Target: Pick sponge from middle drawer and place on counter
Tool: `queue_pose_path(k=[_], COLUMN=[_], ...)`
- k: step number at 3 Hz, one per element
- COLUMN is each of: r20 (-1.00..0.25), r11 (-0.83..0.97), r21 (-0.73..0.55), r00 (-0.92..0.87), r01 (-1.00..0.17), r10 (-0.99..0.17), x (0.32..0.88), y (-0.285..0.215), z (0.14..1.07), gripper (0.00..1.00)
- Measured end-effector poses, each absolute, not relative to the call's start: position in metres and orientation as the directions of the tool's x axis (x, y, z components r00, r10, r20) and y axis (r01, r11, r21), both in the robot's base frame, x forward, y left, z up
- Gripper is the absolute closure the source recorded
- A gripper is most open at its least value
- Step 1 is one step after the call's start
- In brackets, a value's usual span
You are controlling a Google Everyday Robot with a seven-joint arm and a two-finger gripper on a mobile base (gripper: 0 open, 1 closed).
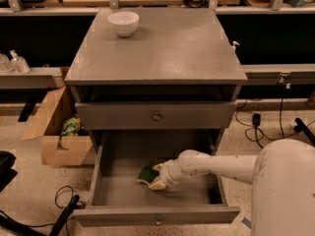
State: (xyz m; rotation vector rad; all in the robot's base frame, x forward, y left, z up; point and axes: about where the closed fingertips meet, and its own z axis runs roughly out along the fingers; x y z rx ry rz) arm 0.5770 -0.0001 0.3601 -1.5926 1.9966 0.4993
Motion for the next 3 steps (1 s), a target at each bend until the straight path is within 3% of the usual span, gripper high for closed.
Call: queue_pose_path(k=[2,3], r20=[-0.697,-0.74], r11=[0.299,0.3], r21=[-0.035,-0.107], r00=[-0.191,-0.126], r01=[-0.954,-0.948], r10=[-0.692,-0.661], x=[0.594,0.621], y=[0.021,-0.016], z=[0.445,0.54], gripper=[1.0,1.0])
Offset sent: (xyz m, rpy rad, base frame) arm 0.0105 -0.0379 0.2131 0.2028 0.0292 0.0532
